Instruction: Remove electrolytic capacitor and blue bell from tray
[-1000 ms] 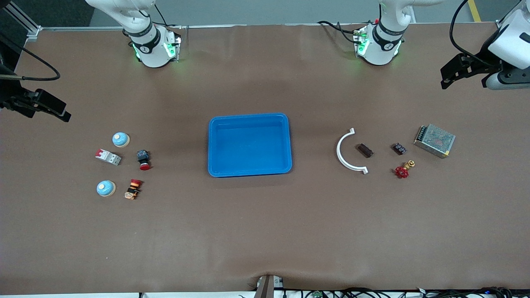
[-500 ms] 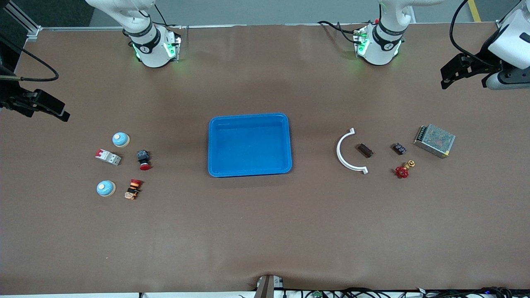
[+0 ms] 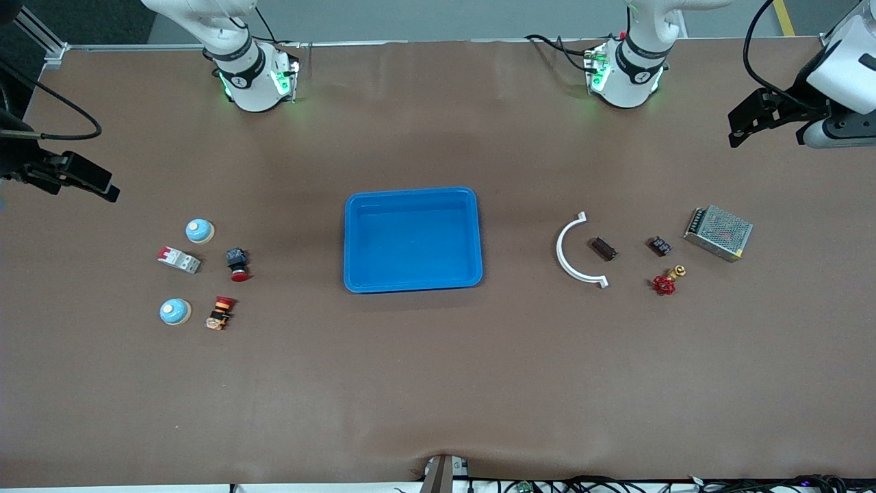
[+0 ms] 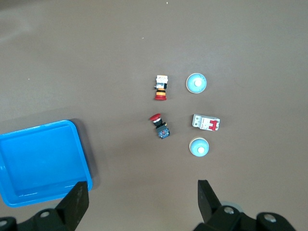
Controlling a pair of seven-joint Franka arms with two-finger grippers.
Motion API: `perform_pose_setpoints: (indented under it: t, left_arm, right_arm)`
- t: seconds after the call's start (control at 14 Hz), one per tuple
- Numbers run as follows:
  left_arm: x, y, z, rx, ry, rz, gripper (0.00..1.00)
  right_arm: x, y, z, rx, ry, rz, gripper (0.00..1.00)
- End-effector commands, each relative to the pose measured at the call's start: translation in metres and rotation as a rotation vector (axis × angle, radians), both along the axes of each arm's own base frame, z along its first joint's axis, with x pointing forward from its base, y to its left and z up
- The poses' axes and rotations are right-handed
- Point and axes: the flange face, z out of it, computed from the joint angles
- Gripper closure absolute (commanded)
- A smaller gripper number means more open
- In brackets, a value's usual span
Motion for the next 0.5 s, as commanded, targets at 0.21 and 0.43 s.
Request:
perform_pose_setpoints:
  t: [0.21,0.43]
  left_arm:
    - [-0.005,0.000,0.010,-0.021,-0.003,-0.024,0.00]
    - [-0.005,-0.004,0.015,-0.024,-0.014,-0.029,0.00]
  right_arm:
    - [-0.005,-0.005,-0.008,-0.008,0.010,-0.013,0.00]
    - [-0.003,-0.002,-0.012,-0.014,0.010,-0.003,0.00]
